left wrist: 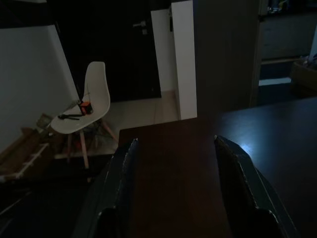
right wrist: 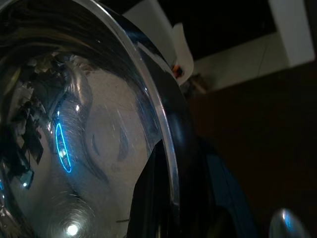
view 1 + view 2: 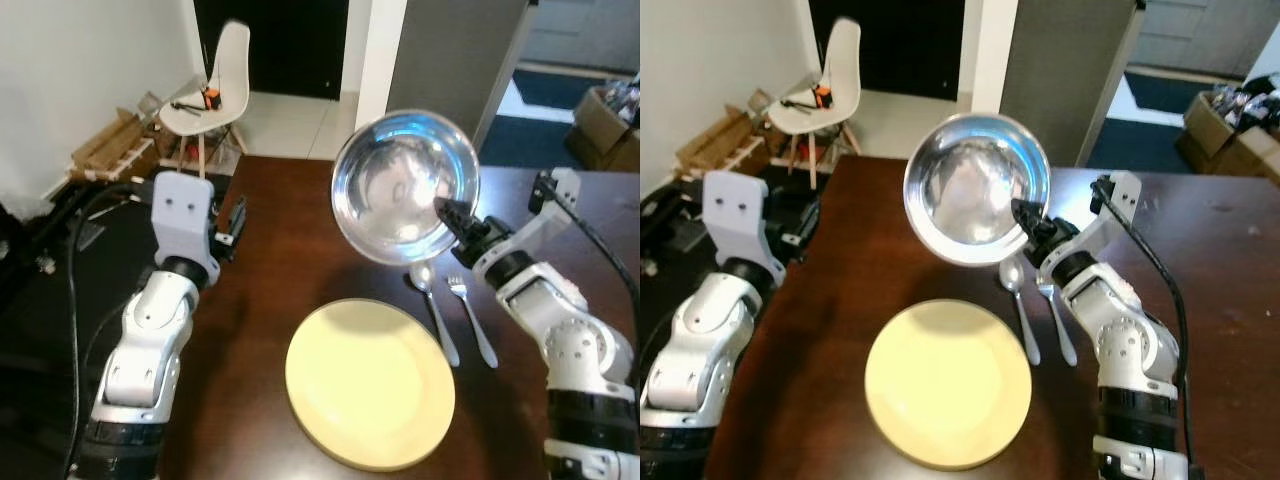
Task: Setting the table
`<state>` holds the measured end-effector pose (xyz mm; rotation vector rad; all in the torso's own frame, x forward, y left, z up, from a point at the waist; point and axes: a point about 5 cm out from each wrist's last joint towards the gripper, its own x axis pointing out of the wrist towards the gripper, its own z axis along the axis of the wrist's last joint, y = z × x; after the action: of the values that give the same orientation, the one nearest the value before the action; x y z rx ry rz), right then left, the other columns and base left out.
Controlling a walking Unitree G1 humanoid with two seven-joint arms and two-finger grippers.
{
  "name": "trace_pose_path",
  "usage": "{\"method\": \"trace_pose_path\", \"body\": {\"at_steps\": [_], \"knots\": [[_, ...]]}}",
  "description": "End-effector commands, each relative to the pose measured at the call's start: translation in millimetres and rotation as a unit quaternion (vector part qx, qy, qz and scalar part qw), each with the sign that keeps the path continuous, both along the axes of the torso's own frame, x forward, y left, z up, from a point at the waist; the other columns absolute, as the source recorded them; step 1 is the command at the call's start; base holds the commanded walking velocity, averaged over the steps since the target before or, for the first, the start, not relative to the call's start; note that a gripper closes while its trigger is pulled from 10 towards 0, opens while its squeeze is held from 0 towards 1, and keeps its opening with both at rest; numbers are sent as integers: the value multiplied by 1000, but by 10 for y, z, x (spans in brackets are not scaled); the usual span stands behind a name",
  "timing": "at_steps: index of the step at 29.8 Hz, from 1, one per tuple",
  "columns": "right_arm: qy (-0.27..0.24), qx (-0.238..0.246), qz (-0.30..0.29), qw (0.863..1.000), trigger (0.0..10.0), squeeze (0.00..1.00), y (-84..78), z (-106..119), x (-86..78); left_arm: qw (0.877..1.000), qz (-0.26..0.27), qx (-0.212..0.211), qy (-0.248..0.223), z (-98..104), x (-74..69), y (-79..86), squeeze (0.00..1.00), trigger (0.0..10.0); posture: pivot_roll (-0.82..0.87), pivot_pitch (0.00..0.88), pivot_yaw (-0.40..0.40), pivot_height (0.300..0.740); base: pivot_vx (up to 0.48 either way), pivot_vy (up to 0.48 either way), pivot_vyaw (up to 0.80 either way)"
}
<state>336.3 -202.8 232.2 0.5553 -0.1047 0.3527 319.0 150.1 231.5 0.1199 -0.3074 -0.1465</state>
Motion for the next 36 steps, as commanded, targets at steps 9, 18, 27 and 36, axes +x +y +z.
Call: {"method": "trace_pose_path", "body": {"at_steps": [9,18,27,36], "knots": [[63,51,-11,997,10000,0,-56,-222,100,1000,-12,1,15,-40,-19,13,0,10000,-17,4,50,740,0,0,0],[115,72,-49,990,10000,0,-91,-380,373,992,-75,96,34,89,-31,143,0,10000,30,49,83,740,0,0,0],[162,70,-13,984,10000,0,47,-473,508,952,-220,195,88,242,-105,101,0,10000,74,106,74,740,0,0,0],[192,60,-24,979,10000,0,41,-523,582,938,-260,206,98,417,-186,75,0,10000,96,194,70,740,0,0,0]]}}
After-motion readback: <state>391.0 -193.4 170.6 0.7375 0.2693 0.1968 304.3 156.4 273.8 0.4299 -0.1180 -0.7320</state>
